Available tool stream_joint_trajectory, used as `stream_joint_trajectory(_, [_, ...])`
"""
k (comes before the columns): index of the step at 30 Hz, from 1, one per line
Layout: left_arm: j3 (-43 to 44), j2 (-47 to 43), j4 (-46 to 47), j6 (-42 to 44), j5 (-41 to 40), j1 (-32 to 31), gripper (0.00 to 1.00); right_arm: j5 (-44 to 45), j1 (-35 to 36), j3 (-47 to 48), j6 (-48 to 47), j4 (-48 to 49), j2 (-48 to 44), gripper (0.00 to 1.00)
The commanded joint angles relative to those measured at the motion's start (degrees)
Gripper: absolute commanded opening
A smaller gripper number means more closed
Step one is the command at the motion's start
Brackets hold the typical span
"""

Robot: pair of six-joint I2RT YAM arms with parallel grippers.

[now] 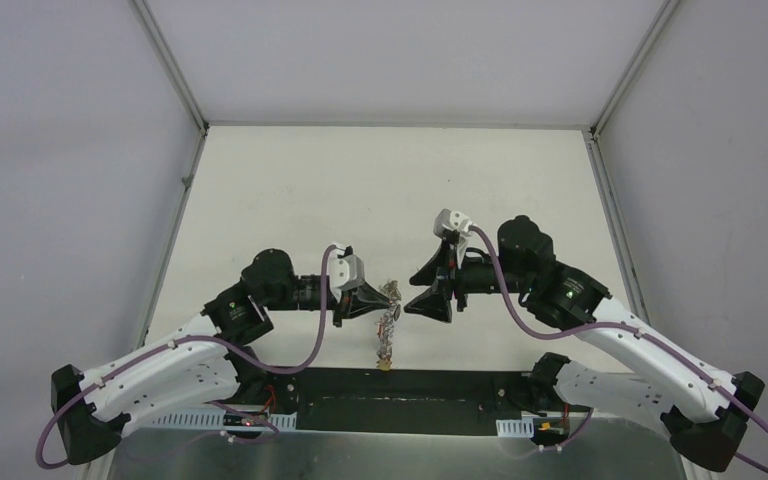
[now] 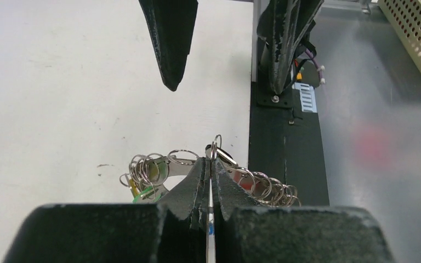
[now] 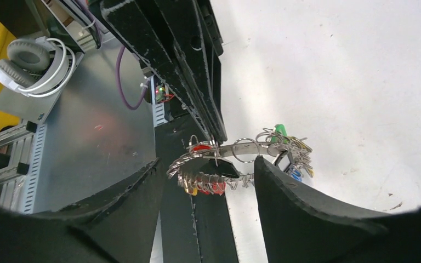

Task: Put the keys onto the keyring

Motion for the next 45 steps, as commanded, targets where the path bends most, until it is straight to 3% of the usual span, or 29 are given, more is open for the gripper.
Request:
stream_joint_trajectory(1, [-2.43, -3.87, 15.02, -3.89, -2.96, -0.63, 0.00, 2.06, -0.14, -1.77, 1.68, 8.11, -0.72, 0.63])
stream_joint_trajectory(4, [-3.62, -4.83, 18.93, -4.27, -2.65, -0.65, 0.00, 2.06, -0.13, -2.04, 1.68, 9.29, -0.35, 0.63])
stream_joint_trajectory(5, [-3.75, -4.92, 19.67, -4.32, -2.35, -0.61, 0.00, -1.47, -0.14, -2.00, 5.39, 9.74, -0.13, 0.45])
stream_joint_trajectory(6, [-3.78, -4.93, 20.15, -4.40, -2.10, -0.61, 0.00, -3.02, -0.14, -1.95, 5.97, 10.28, 0.04, 0.39])
stream_joint_trajectory(14, [-3.49, -4.22, 20.89, -4.62, -0.43, -0.65, 0.00, -4.07, -0.14, -2.56, 5.76, 12.05, 1.15, 0.27])
stream_joint_trajectory(21, [-3.43, -4.36, 20.79, -4.60, -0.23, -0.66, 0.00, -2.55, -0.14, -2.92, 5.06, 10.22, 1.64, 0.00])
stream_joint_trajectory(36, [-3.60, -5.22, 20.44, -4.16, -0.85, -0.58, 0.00, -0.59, -0.13, -5.27, 2.97, 6.53, 0.36, 0.00])
stream_joint_trajectory(45, [-3.43, -4.88, 20.76, -4.07, -0.69, -0.63, 0.00, -1.92, -0.14, -6.24, 2.97, 9.27, 2.99, 0.03])
